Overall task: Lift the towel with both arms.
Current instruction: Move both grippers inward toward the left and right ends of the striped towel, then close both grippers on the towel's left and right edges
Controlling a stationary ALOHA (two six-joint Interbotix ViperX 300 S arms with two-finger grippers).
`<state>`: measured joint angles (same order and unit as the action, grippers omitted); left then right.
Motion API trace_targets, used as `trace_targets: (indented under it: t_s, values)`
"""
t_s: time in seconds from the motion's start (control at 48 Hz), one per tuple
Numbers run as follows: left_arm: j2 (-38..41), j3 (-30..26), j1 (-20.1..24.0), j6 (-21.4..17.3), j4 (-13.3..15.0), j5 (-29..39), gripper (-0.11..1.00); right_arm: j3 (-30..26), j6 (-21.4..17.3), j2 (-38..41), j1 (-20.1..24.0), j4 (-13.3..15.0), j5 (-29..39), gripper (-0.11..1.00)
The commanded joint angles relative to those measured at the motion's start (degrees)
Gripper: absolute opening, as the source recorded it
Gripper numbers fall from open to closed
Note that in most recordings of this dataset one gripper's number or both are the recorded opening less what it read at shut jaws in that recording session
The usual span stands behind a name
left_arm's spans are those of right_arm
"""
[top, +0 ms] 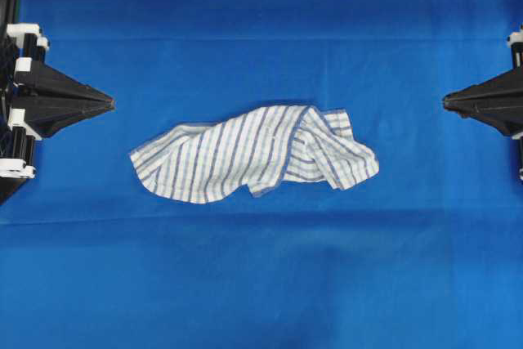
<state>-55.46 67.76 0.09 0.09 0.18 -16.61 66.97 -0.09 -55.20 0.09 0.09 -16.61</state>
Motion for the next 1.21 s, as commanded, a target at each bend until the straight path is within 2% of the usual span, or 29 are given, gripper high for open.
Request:
trace_targets:
  t_s: [0.0, 0.188, 0.334, 0.605, 0.646, 0.73, 0.771, 0.855, 0.917, 0.959, 1.001, 1.188]
  values:
    - [0.88, -1.14, -0.26, 0.09, 0.88, -0.44, 0.02, -1.05, 0.09, 0.44, -0.44, -0.18, -0.44, 0.02]
    - [1.49, -1.05, -0.35, -0.62, 0.88, -0.44, 0.02, -3.08, 0.09, 3.25, -0.44, -0.18, 4.13, 0.02]
    - [3.52, -0.88, -0.79, -0.53, 0.88, -0.35, 0.02, -3.34, -0.26, 7.65, -0.44, -0.26, 4.92, 0.02]
    - [9.67, -0.35, -0.88, 0.35, 0.97, -0.79, 0.03, -4.04, -3.87, 19.07, 0.09, -0.26, 5.19, 0.02]
    - [10.72, -0.26, -0.97, 0.35, 0.97, -0.79, 0.09, -4.39, -4.31, 20.92, 0.18, -0.18, 5.27, 0.02]
    - [13.62, -0.26, -1.49, 0.35, 0.97, -1.05, 0.31, -5.54, -4.92, 24.87, 0.53, -0.26, 5.36, 0.02]
    - [14.94, -0.26, -1.76, 0.35, 0.97, -1.14, 0.45, -6.33, -5.19, 27.25, 0.79, -0.26, 5.71, 0.07]
    - [18.11, -0.44, -2.64, 0.35, 1.05, -1.41, 0.71, -7.56, -5.19, 30.85, 0.97, -0.26, 7.21, 0.32]
    - [20.3, -0.62, -3.34, 0.44, 1.05, -1.41, 0.86, -8.7, -5.19, 33.75, 1.05, -0.18, 8.26, 0.52]
    - [21.8, -0.7, -3.6, 0.35, 1.05, -1.49, 0.9, -9.32, -5.19, 35.42, 1.14, -0.18, 8.53, 0.62]
    - [23.38, -0.7, -3.96, 0.44, 1.14, -1.67, 0.89, -9.93, -5.19, 37.18, 1.14, -0.18, 8.61, 0.66]
    - [32.26, -0.88, -5.36, 0.88, 1.32, -4.39, 0.89, -13.1, -5.19, 45.09, 1.23, -0.18, 8.61, 0.62]
